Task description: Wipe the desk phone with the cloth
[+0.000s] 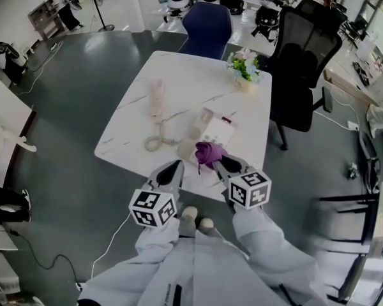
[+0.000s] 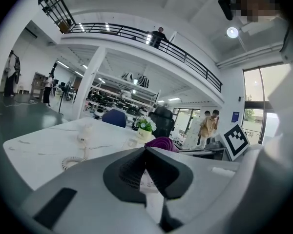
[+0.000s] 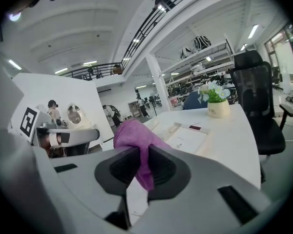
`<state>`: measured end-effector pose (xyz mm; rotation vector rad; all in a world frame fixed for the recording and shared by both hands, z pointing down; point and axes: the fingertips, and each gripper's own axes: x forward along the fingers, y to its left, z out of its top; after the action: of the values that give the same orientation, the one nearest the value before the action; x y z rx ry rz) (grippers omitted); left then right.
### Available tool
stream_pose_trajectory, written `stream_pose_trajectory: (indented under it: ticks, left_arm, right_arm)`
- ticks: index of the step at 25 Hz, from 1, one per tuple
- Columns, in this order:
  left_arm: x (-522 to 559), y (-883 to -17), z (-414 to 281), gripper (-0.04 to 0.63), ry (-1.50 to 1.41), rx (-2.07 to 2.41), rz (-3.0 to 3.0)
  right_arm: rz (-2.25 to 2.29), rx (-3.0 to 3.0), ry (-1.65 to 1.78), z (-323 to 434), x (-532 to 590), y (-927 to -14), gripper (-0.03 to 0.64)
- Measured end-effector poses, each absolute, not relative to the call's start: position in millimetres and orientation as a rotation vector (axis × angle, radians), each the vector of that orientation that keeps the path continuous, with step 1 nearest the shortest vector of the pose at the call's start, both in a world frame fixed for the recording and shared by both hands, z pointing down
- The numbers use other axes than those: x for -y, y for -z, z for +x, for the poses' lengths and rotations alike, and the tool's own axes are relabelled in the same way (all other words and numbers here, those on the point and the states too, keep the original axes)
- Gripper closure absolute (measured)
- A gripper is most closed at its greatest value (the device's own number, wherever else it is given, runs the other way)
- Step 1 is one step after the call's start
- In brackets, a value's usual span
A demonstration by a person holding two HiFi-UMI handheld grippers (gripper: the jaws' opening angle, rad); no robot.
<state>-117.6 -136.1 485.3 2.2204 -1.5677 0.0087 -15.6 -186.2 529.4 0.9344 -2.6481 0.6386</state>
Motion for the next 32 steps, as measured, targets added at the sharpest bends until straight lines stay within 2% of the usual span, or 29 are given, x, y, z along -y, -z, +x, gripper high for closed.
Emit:
stream_pose_trajectory:
  ticks: [14,32]
  left_arm:
    - [196.6,-473.9,-134.1,0.597,-0.024,1.439,2.312]
    - [265.6,-490.0,-157.9,0.597,-0.043,1.289,2.375]
  right_arm:
    - [1.199,2.637,-0.58,-9.9,253.4,-491.9,0.583]
    - [1.371,2.48,-0.38,-20.3,332.8,-498.0,0.583]
